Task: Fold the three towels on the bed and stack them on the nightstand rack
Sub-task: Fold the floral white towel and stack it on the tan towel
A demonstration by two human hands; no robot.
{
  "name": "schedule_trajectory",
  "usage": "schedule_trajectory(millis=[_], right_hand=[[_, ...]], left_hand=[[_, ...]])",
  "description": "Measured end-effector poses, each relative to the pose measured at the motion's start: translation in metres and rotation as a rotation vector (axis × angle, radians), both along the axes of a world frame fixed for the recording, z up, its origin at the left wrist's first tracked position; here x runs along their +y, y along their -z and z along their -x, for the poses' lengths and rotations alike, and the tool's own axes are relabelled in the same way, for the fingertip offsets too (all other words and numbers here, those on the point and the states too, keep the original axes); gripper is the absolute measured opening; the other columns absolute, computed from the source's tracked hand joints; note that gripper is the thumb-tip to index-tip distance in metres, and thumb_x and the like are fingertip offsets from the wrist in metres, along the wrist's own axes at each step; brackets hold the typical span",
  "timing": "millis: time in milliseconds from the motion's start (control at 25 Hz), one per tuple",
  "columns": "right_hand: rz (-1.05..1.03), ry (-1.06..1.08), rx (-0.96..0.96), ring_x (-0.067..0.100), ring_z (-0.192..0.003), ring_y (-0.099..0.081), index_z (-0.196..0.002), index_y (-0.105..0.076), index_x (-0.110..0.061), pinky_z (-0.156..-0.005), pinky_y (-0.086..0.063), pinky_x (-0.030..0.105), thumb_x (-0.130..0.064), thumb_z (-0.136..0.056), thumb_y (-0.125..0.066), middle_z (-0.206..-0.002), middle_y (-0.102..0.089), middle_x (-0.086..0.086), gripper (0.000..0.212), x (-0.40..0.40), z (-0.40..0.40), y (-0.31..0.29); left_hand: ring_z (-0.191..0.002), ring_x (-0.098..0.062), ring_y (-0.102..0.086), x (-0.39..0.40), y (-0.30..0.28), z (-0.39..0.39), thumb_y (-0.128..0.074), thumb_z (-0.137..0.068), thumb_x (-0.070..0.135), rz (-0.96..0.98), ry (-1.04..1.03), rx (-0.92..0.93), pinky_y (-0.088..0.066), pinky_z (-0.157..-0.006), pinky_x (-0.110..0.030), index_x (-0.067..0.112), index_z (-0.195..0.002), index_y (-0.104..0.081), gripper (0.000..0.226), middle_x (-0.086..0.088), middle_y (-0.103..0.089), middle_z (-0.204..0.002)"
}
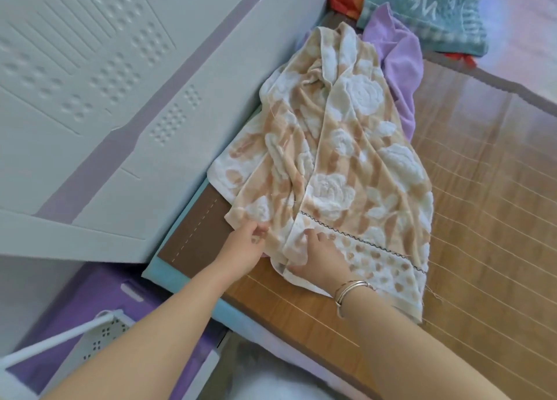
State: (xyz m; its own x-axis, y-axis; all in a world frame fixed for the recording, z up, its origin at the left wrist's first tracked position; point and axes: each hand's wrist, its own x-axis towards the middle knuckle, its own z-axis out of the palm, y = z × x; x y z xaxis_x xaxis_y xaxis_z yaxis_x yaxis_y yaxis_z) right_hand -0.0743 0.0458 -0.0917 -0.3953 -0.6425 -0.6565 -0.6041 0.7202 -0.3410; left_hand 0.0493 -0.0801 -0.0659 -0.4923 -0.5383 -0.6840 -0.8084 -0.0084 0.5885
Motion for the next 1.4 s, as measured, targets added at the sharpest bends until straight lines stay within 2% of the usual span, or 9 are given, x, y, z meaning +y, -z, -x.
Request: schedule_trajectory(millis=[320, 440, 560, 680, 880, 1000, 1120, 1240, 1400], right_hand=[[0.205, -0.011, 0.21, 0.026, -0.098, -0.048, -0.105, -0.047, -0.01, -0.074, -0.039, 0.032, -0.015, -0.093, -0.043, -0.102, -0.052, 0.007, 0.014, -0.004, -0.003, 0.041], [0.383, 0.438, -0.12, 0.021, -0.069, -0.049, -0.087, -0.047, -0.006, -0.056, -0.036, 0.029, -0.019, -0.09, -0.047, -0.079, -0.053, 0.012, 0.013, 0.011, 0.004, 0.016], [0.529, 0.898, -0.489, 0.014, -0.062, -0.049, -0.076, -0.045, -0.007, -0.059, -0.037, 0.031, -0.024, -0.087, -0.049, -0.071, -0.044, 0.012, 0.02, 0.033, 0.026, -0.032], [0.627, 1.033, -0.681, 0.023, -0.075, -0.043, -0.081, -0.052, -0.017, -0.068, -0.039, 0.038, -0.036, -0.068, -0.05, -0.082, -0.046, 0.006, 0.024, 0.063, 0.06, -0.1], [0.65, 0.878, -0.911, 0.014, -0.065, -0.061, -0.105, -0.068, -0.009, -0.067, -0.05, 0.027, -0.042, -0.093, -0.05, -0.073, -0.067, 0.002, 0.039, 0.159, 0.101, -0.224], [0.572, 0.597, -0.652, 0.009, -0.067, -0.058, -0.089, -0.066, -0.007, -0.07, -0.046, 0.024, -0.048, -0.085, -0.064, -0.07, -0.061, -0.003, 0.041, 0.239, 0.117, -0.283], [0.507, 0.431, -0.337, 0.006, -0.072, -0.057, -0.095, -0.059, -0.008, -0.068, -0.047, 0.023, -0.027, -0.079, -0.073, -0.08, -0.06, -0.005, 0.029, 0.32, 0.137, -0.314], [0.358, 0.356, 0.035, 0.008, -0.054, -0.052, -0.087, -0.058, -0.008, -0.046, -0.041, 0.018, -0.015, -0.08, -0.059, -0.066, -0.056, -0.004, 0.01, 0.391, 0.151, -0.321], [0.187, 0.457, 0.442, 0.027, -0.081, -0.06, -0.084, -0.059, -0.017, -0.059, -0.04, 0.029, -0.021, -0.084, -0.052, -0.085, -0.064, 0.002, 0.008, 0.479, 0.153, -0.314]], left_hand=[[-0.114, -0.009, -0.053, 0.017, 0.032, 0.013, -0.041, -0.095, 0.004, -0.131, 0.057, -0.004, -0.037, -0.069, -0.01, 0.027, -0.136, -0.042, 0.048, 0.009, -0.054, -0.133], [-0.133, -0.01, -0.039, 0.03, 0.012, 0.023, -0.042, -0.093, -0.001, -0.064, 0.075, 0.073, -0.038, -0.075, -0.007, 0.034, -0.147, -0.025, 0.067, 0.012, -0.036, -0.147], [-0.143, -0.008, -0.021, 0.045, -0.019, 0.041, -0.044, -0.091, -0.004, 0.075, 0.193, 0.193, -0.03, -0.11, -0.023, 0.046, -0.147, -0.022, 0.079, 0.013, -0.02, -0.155], [-0.146, -0.01, -0.015, 0.08, -0.069, 0.073, -0.048, -0.091, -0.002, 0.169, 0.233, 0.324, -0.019, -0.115, -0.027, 0.045, -0.144, -0.032, 0.073, 0.011, -0.015, -0.157], [-0.142, -0.016, -0.021, 0.161, -0.157, 0.123, -0.062, -0.084, 0.012, 0.508, 0.325, 0.433, -0.019, -0.109, -0.027, 0.028, -0.126, -0.057, 0.045, 0.004, -0.021, -0.157], [-0.127, -0.029, -0.043, 0.207, -0.191, 0.153, -0.056, -0.074, 0.039, 0.692, 0.522, 0.401, -0.034, -0.104, -0.037, 0.02, -0.102, -0.064, 0.035, -0.002, -0.052, -0.13], [-0.098, -0.032, -0.057, 0.258, -0.224, 0.179, -0.054, -0.079, 0.03, 0.699, 0.618, 0.319, -0.038, -0.084, -0.036, 0.021, -0.087, -0.054, 0.012, 0.001, -0.061, -0.086], [-0.081, -0.033, -0.056, 0.315, -0.25, 0.204, -0.052, -0.084, 0.013, 0.592, 0.733, 0.433, -0.042, -0.07, -0.041, 0.016, -0.087, -0.042, 0.011, -0.005, -0.057, -0.077], [-0.073, -0.024, -0.049, 0.4, -0.26, 0.24, -0.058, -0.088, 0.021, 0.474, 0.973, 0.538, -0.036, -0.061, -0.035, 0.019, -0.084, -0.039, 0.019, 0.004, -0.051, -0.072]])
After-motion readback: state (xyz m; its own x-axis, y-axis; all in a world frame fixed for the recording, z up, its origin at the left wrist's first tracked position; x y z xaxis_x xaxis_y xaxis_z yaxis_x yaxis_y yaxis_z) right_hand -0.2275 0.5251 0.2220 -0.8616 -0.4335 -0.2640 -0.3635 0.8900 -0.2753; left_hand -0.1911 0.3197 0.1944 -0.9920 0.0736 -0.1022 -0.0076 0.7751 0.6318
